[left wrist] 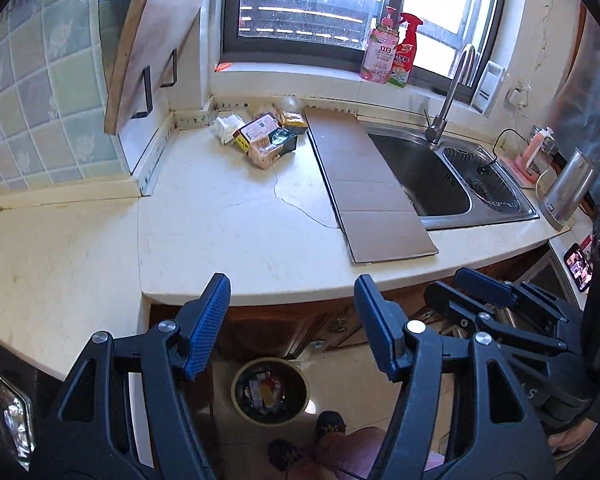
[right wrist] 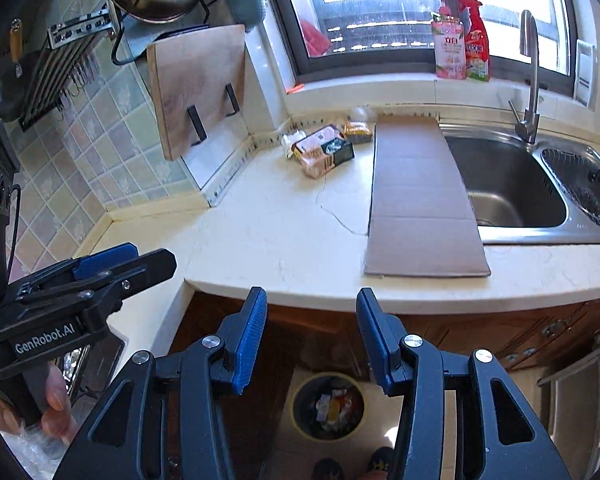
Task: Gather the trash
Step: 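Raise both tools back up toward the counter trash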
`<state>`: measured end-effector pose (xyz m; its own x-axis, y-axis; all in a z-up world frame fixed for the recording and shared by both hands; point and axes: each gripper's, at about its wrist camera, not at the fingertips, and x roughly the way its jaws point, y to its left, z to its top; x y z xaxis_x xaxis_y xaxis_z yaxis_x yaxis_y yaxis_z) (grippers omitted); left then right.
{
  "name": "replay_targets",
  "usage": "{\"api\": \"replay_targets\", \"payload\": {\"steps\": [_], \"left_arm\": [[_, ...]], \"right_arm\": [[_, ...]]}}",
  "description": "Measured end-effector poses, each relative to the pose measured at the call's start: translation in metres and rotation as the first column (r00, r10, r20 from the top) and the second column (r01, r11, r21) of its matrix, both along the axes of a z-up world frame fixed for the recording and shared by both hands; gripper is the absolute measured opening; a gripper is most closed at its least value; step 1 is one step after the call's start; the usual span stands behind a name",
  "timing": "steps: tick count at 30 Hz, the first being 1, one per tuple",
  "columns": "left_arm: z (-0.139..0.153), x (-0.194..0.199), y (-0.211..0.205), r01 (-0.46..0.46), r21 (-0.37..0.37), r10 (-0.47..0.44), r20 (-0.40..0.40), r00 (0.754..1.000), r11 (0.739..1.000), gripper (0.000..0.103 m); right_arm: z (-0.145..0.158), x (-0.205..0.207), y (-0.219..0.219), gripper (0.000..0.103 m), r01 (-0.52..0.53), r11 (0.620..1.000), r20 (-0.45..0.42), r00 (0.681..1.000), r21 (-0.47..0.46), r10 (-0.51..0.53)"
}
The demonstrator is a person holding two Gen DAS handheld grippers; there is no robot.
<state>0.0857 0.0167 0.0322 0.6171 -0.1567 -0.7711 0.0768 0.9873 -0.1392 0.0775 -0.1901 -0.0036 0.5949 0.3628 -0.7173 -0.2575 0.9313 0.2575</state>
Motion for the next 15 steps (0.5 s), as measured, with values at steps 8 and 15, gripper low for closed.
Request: {"api": "replay_targets", "payload": {"steps": [8,15], "left_arm": [[-0.010,0.029,-0.001,-0.005,0.017,0.005,-0.009,1.000,1.000,0.061],[-0.021,0.077,0.004,-0.052,0.040,0.053,-0.024,0.998,0.998,0.061]], "right_arm": [[0.008,0.031,0.002,0.047,0.021,0.999,0.016,1.000,0.026,-0.022],[-0.008,0.090,0.010,0.047,-0.005,0.999,-0.007,1.000,0.046,0.006]]}}
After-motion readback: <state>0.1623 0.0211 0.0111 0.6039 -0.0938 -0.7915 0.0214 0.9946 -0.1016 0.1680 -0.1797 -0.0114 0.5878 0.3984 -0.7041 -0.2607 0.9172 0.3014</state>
